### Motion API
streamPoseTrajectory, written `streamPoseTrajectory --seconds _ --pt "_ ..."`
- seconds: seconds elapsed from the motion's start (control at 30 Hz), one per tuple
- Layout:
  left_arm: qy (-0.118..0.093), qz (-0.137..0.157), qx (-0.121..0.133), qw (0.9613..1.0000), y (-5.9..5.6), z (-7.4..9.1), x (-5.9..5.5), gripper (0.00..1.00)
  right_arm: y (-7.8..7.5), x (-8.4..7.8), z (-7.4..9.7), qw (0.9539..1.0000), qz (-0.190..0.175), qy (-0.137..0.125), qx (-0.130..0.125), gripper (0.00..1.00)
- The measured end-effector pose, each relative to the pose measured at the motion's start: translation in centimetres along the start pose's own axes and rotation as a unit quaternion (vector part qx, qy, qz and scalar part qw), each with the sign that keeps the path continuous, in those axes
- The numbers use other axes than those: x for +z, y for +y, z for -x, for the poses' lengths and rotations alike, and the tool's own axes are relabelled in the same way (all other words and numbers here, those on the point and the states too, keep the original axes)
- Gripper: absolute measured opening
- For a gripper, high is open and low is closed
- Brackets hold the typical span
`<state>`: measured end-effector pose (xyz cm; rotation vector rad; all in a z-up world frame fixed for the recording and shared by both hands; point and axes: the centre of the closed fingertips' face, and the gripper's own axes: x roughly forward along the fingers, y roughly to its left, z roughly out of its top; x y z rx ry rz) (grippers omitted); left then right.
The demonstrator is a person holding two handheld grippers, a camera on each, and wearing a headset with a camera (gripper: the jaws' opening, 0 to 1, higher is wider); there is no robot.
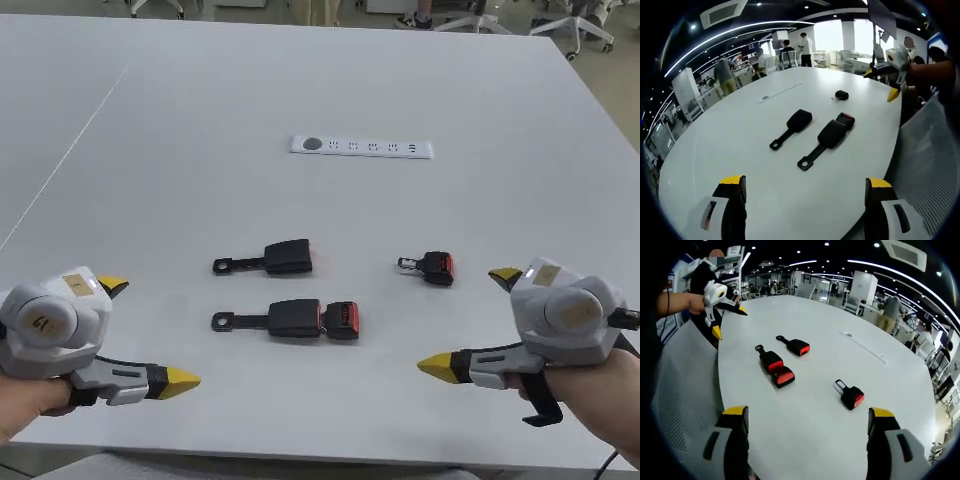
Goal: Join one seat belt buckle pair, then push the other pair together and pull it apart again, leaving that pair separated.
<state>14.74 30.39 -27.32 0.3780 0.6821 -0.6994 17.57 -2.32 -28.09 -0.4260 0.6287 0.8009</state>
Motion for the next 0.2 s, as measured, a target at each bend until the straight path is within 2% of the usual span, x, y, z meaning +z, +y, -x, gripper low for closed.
streamPoseTrajectory --seconds 0.07,0.2 --pt "0.001 -0.004 -0.001 1.0000 -0.11 -0.02 -0.05 1.00 0.04 -0.22 -0.10 1.0000 -0.005 0.004 0.000 1.00" --pt "-0.012 -0.006 0.004 0.9999 -0.12 0.07 0.39 1.00 -0.02 -0.22 -0.15 0.9999 -0.011 0.000 -0.004 1.00"
